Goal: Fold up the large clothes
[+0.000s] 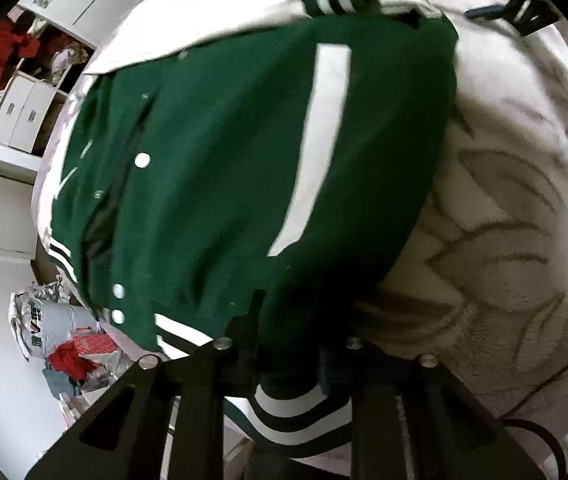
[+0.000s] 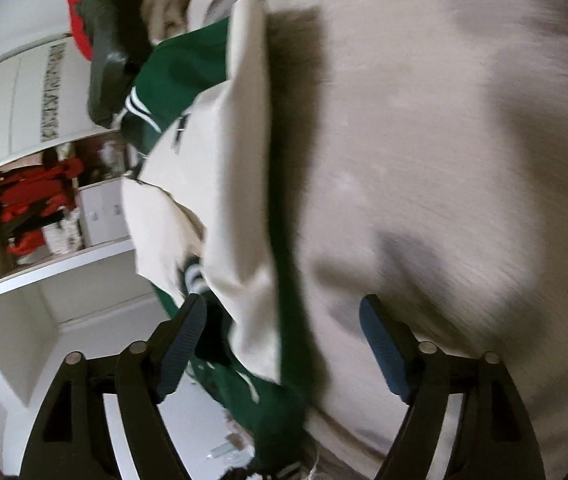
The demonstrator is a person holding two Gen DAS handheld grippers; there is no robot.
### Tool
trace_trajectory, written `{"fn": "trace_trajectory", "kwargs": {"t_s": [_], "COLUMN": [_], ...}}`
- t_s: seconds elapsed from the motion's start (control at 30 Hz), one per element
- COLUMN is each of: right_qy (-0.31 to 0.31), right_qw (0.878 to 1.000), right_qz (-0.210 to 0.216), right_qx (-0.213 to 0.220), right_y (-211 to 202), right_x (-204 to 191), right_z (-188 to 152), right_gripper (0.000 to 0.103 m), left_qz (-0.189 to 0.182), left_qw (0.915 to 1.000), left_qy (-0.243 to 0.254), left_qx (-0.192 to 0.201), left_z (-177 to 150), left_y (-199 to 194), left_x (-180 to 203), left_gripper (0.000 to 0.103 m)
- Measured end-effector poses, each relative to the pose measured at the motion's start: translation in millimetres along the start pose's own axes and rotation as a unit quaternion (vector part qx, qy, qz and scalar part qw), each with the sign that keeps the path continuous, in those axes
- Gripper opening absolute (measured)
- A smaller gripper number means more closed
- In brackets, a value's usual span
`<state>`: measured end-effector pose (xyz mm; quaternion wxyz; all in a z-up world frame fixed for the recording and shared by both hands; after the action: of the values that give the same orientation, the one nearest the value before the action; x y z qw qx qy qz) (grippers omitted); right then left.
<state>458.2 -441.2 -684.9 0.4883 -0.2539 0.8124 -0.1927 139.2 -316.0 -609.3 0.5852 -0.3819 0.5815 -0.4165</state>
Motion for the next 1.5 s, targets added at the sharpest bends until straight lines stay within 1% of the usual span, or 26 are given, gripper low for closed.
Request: {"fn": "trace_trajectory", "kwargs": {"t_s": [0.1, 0.17, 0.2, 0.23, 0.27, 0.33, 0.4, 0.43, 0.47, 0.5, 0.53, 0.6, 0.7, 0.8, 0.87, 0.93, 0.97, 1.0, 1.1, 1.13, 1.23, 1.3, 1.33, 1.4, 1.47, 1.5], "right_qy": [0.005, -0.001, -0.009, -0.016, -0.024, -0.037, -0.049, -0.049, -0.047, -0.04, -0.024, -0.036, -0.051, -0.067, -0.085, -0.102, -0.113, -0.117, -0.119, -0.119, -0.118, -0.104, -0.092, -0.079, -0.058, -0.057], "right_qw": [0.999, 0.998, 0.998, 0.997, 0.997, 0.995, 0.994, 0.994, 0.995, 0.996, 0.997, 0.997, 0.995, 0.989, 0.983, 0.978, 0.973, 0.971, 0.961, 0.957, 0.94, 0.931, 0.929, 0.92, 0.918, 0.92], "right_qz": [0.03, 0.03, 0.03, 0.025, 0.013, -0.023, -0.049, -0.061, -0.062, -0.061, -0.056, -0.065, -0.084, -0.13, -0.158, -0.181, -0.198, -0.207, -0.247, -0.263, -0.318, -0.346, -0.355, -0.38, -0.387, -0.384], "right_qx": [-0.027, -0.048, -0.061, -0.074, -0.077, -0.086, -0.079, -0.07, -0.061, -0.055, -0.045, -0.019, 0.003, 0.019, 0.026, 0.029, 0.028, 0.029, 0.034, 0.034, 0.04, 0.046, 0.051, 0.059, 0.06, 0.048], "right_y": [27, 48, 57, 68, 77, 94, 102, 104, 103, 102, 98, 89, 77, 77, 86, 106, 123, 130, 188, 214, 297, 344, 359, 393, 414, 424], "right_x": [-16, -25, -31, -36, -40, -43, -48, -51, -55, -58, -63, -87, -132, -194, -234, -279, -304, -317, -365, -381, -412, -415, -411, -406, -400, -401], "right_z": [6, 3, -1, -6, -11, -17, -21, -21, -22, -23, -26, -37, -59, -83, -95, -106, -110, -111, -109, -107, -92, -77, -73, -64, -58, -57], "right_gripper": [0.084, 0.085, 0.088, 0.092, 0.093, 0.094, 0.092, 0.078, 0.061, 0.025, 0.022, 0.017, 0.016, 0.015, 0.015, 0.015, 0.015, 0.015, 0.015, 0.015, 0.015, 0.015, 0.015, 0.015, 0.02, 0.032], "left_qz": [0.003, 0.003, 0.003, 0.003, 0.002, 0.001, -0.003, -0.005, -0.007, -0.01, -0.014, -0.032, -0.058, -0.087, -0.114, -0.132, -0.141, -0.148, -0.162, -0.166, -0.187, -0.204, -0.213, -0.232, -0.256, -0.278], "left_qw": [0.9999, 0.9998, 0.9998, 0.9997, 0.9996, 0.9994, 0.9992, 0.9991, 0.9989, 0.9986, 0.9984, 0.9973, 0.9948, 0.9905, 0.985, 0.9805, 0.9776, 0.9752, 0.9691, 0.967, 0.9575, 0.9503, 0.9471, 0.94, 0.9342, 0.9263], "left_qy": [-0.002, -0.004, -0.005, -0.007, -0.01, -0.012, -0.016, -0.018, -0.023, -0.028, -0.031, -0.039, -0.056, -0.078, -0.099, -0.117, -0.129, -0.139, -0.167, -0.176, -0.208, -0.227, -0.234, -0.247, -0.248, -0.254], "left_qx": [0.012, 0.018, 0.021, 0.023, 0.027, 0.032, 0.036, 0.037, 0.04, 0.044, 0.046, 0.054, 0.062, 0.073, 0.083, 0.087, 0.087, 0.087, 0.083, 0.08, 0.07, 0.06, 0.054, 0.037, 0.021, 0.011], "left_z": [2, 4, 6, 5, 6, 7, 6, 5, 5, 5, 5, 3, -3, -10, -14, -19, -24, -28, -39, -42, -48, -52, -54, -58, -61, -64], "left_y": [-6, -15, -19, -23, -26, -26, -26, -25, -26, -28, -31, -36, -44, -52, -57, -56, -53, -49, -26, -15, 30, 62, 75, 116, 149, 168], "left_x": [-15, -20, -19, -19, -23, -30, -37, -43, -49, -54, -56, -73, -102, -143, -181, -213, -236, -254, -305, -322, -373, -394, -401, -416, -420, -422], "left_gripper": [0.015, 0.015, 0.015, 0.015, 0.015, 0.015, 0.015, 0.015, 0.015, 0.014, 0.014, 0.014, 0.014, 0.014, 0.014, 0.014, 0.014, 0.014, 0.014, 0.014, 0.014, 0.014, 0.014, 0.014, 0.016, 0.02]}}
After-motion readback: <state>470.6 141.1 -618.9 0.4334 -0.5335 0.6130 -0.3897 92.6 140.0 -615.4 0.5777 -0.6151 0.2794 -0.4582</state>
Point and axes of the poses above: each gripper's, at about its wrist camera, not at the fingertips, and y roughly the way its jaws point, x to its right, z to its top, the point moved 8 cm from there along y, roughly the way its jaws point, and after that the axes turned 15 degrees about y, right-handed, at the moved point
